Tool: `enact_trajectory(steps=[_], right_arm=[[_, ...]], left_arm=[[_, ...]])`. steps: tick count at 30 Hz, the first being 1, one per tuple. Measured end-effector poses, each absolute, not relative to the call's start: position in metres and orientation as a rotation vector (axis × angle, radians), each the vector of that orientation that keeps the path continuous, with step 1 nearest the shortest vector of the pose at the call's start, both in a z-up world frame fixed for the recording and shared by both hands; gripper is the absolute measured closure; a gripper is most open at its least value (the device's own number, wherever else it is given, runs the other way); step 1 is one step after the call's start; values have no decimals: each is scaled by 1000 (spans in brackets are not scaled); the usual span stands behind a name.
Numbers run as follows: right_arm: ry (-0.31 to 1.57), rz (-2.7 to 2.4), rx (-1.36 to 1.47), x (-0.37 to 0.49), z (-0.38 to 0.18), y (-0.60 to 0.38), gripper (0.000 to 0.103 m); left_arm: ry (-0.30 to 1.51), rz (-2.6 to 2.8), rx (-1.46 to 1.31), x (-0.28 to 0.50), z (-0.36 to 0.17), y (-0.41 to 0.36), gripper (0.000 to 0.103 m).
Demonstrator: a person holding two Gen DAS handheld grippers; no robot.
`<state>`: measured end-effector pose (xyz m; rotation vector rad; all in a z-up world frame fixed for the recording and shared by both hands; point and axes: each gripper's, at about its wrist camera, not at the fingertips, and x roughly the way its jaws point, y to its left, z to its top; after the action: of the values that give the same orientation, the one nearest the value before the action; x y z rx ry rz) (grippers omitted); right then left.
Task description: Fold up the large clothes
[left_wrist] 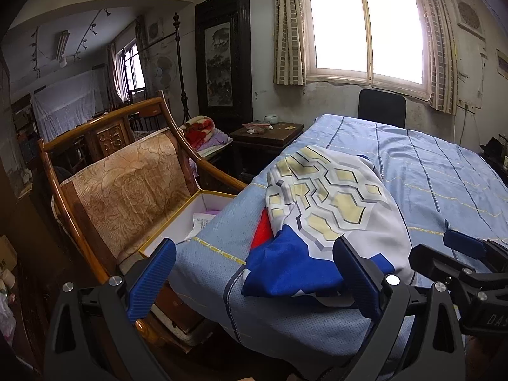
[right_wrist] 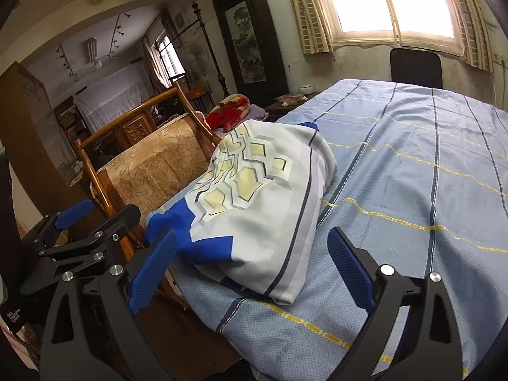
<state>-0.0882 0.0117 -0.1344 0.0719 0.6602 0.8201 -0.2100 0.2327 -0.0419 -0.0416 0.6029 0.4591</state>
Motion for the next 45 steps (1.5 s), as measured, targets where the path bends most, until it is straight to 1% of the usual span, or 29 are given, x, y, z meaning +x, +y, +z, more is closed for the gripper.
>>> enact_trajectory(steps=[6,24,45], right_arm=[[673,806,57,-89,-142,12,10],[606,766,42,-99,-130,1,10],[625,763,47,-96,-133,-1,9]], left_arm=[[616,453,-35,-208,-45,228,4],[601,446,-20,-213,-38,216,4],[609,479,8,-212,-41,214,4]])
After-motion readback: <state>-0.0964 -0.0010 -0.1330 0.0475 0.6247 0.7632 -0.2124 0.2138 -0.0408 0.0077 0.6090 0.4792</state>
